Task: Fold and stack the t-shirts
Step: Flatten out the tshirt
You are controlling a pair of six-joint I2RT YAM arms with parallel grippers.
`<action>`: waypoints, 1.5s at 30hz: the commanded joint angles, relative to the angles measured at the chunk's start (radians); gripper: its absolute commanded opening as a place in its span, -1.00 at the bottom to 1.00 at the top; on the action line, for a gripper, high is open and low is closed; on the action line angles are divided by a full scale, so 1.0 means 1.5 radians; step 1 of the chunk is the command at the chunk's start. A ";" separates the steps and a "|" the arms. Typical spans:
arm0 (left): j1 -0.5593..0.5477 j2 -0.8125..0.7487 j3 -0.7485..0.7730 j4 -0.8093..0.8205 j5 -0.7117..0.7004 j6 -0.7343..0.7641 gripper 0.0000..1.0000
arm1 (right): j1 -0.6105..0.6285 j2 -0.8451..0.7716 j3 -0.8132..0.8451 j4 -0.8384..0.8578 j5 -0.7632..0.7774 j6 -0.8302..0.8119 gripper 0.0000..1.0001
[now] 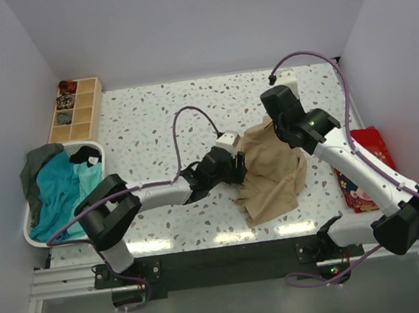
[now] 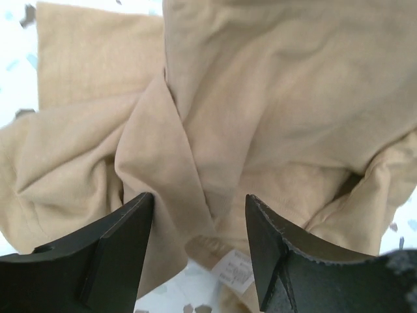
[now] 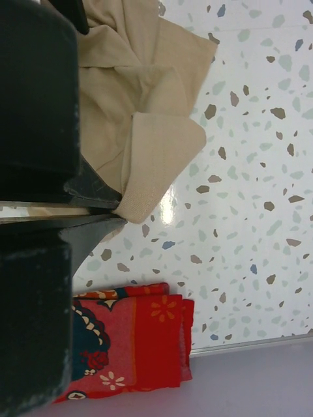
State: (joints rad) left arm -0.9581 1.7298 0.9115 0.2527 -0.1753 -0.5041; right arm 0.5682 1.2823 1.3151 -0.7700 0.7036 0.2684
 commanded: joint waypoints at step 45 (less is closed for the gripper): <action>-0.033 0.030 0.066 -0.110 -0.278 0.058 -0.40 | -0.055 -0.050 -0.023 -0.009 0.060 -0.006 -0.99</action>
State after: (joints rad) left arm -1.0161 1.8362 1.0100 0.1352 -0.5117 -0.4408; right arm 0.5129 1.2552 1.2785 -0.7834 0.7189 0.2649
